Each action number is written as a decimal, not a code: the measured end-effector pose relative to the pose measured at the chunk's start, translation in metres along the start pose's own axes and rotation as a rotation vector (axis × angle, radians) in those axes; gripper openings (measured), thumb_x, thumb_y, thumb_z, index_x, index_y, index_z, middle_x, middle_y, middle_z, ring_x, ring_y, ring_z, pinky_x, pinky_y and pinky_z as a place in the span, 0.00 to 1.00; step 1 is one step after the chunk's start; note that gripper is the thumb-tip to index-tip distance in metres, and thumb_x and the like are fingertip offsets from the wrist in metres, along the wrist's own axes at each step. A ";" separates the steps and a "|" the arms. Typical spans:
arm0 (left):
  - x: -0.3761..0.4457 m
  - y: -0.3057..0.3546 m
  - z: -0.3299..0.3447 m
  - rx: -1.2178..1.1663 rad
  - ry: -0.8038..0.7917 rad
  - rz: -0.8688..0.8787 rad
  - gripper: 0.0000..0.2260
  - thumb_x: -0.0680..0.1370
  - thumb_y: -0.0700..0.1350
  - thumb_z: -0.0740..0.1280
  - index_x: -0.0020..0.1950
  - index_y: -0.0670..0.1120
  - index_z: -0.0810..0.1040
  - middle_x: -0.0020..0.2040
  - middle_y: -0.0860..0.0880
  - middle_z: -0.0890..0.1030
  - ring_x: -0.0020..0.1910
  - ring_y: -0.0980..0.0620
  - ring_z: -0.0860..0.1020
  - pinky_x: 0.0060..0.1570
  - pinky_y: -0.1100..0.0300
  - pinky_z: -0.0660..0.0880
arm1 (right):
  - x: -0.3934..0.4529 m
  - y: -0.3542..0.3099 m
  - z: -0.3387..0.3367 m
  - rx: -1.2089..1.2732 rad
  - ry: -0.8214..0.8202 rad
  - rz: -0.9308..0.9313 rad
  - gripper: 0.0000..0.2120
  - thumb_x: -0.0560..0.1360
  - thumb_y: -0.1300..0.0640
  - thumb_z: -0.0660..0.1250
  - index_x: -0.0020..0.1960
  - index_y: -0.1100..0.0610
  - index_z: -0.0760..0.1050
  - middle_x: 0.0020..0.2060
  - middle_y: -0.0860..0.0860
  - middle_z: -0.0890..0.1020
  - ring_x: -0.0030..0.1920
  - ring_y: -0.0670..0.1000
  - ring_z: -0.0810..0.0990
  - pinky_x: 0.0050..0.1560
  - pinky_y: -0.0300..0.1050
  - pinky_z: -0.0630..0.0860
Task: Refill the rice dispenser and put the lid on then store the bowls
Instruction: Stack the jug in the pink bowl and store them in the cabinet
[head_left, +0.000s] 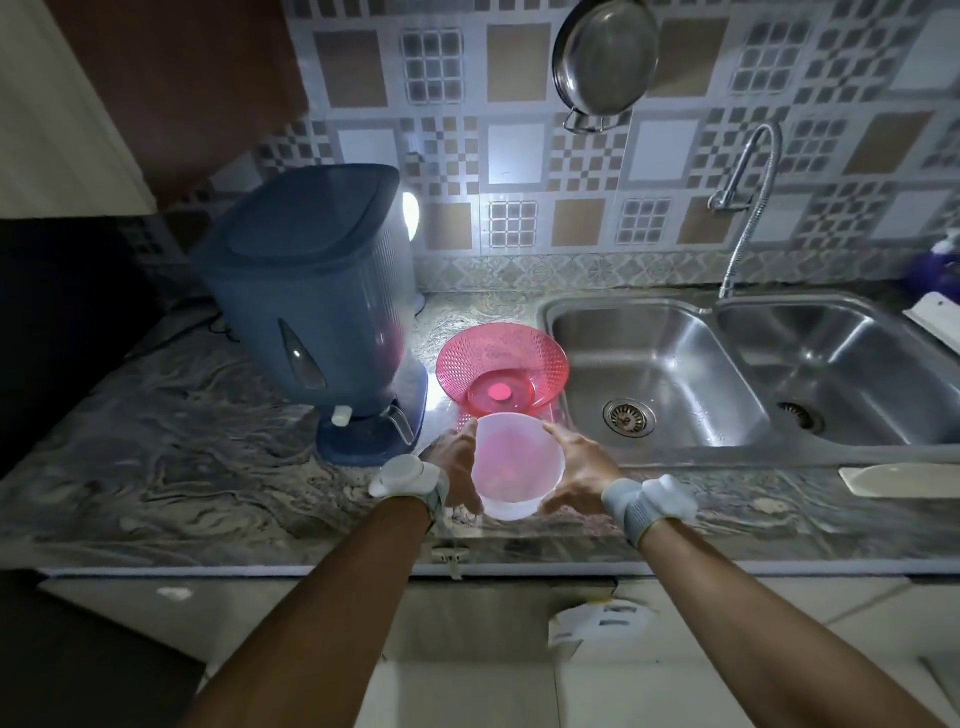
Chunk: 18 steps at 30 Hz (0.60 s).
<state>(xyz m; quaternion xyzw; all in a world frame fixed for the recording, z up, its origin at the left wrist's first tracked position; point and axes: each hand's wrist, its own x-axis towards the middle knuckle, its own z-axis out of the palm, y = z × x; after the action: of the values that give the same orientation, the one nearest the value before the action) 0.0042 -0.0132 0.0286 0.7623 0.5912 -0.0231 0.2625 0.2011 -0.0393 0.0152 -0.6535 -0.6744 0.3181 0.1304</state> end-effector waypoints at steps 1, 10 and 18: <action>-0.003 0.000 -0.002 0.008 -0.001 0.002 0.50 0.59 0.42 0.82 0.74 0.48 0.58 0.64 0.44 0.73 0.65 0.43 0.72 0.65 0.49 0.72 | -0.005 -0.002 -0.001 0.003 0.022 -0.001 0.55 0.55 0.60 0.84 0.76 0.52 0.62 0.68 0.55 0.75 0.67 0.55 0.74 0.67 0.45 0.70; -0.021 0.002 -0.054 0.009 0.103 0.088 0.54 0.63 0.48 0.81 0.79 0.49 0.50 0.74 0.44 0.66 0.73 0.42 0.65 0.70 0.49 0.66 | -0.031 -0.035 -0.037 0.083 0.171 -0.052 0.54 0.54 0.59 0.84 0.76 0.53 0.63 0.68 0.52 0.76 0.68 0.53 0.74 0.69 0.44 0.70; 0.022 0.017 -0.096 -0.016 0.202 0.085 0.53 0.64 0.41 0.80 0.80 0.46 0.49 0.77 0.43 0.62 0.75 0.42 0.62 0.73 0.51 0.63 | 0.017 -0.052 -0.068 0.112 0.257 -0.041 0.55 0.57 0.59 0.83 0.78 0.55 0.59 0.73 0.55 0.70 0.71 0.56 0.70 0.70 0.42 0.67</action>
<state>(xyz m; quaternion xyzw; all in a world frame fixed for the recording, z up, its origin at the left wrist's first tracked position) -0.0007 0.0447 0.1101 0.7831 0.5818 0.0697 0.2083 0.1974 -0.0023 0.0942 -0.6667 -0.6464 0.2663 0.2585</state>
